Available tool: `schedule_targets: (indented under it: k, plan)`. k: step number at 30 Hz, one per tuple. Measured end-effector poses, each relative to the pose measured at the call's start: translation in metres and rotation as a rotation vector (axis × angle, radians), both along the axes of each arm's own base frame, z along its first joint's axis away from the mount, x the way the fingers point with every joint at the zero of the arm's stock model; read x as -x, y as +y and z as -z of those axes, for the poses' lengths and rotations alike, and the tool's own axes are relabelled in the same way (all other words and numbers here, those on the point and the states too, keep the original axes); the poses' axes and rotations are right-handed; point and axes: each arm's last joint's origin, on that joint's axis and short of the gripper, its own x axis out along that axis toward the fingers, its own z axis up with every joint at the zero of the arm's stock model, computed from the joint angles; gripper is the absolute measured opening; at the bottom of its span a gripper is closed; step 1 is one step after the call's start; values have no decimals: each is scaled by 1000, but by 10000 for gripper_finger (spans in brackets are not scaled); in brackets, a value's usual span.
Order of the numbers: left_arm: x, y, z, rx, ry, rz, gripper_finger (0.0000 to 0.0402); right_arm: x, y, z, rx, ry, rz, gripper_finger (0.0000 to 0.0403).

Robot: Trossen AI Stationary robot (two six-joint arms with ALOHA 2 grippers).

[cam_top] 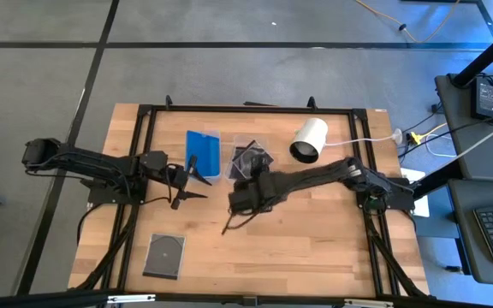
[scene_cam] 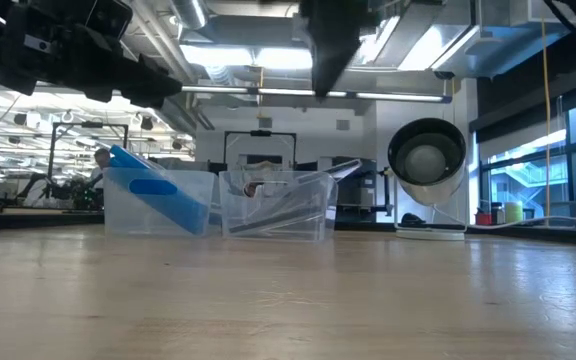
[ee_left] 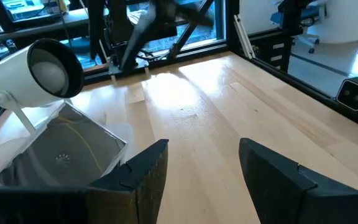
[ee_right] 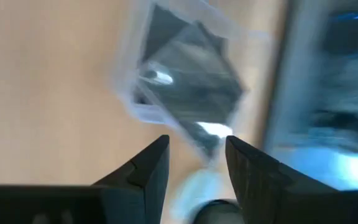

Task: Pick & place jewel cases by type
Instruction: Put the right black cd case into the right transparent bin

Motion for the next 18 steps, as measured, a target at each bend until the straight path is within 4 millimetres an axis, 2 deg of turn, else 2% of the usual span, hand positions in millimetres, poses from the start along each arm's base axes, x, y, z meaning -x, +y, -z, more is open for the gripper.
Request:
schedule_targets:
  k: [3, 6, 9, 12, 16, 18]
  plan:
    - [0, -1, 0, 19, 5, 0, 194, 12, -13, -35, -210, -102, 79, 159]
    - [0, -2, 1, 34, 15, 4, 196, 25, -25, -66, -257, -225, 105, 159]
    - [1, -4, 2, 34, 35, 17, 195, 36, -29, -83, -270, -314, 85, 159]
    - [1, -7, 3, 35, 40, 34, 193, 46, -30, -82, -292, -359, 56, 159]
    - [1, -12, 3, 35, 42, 60, 193, 57, -38, -65, -461, -404, 45, 159]
    - [1, -13, 3, 46, 45, 67, 194, 60, -48, -57, -527, -484, 87, 159]
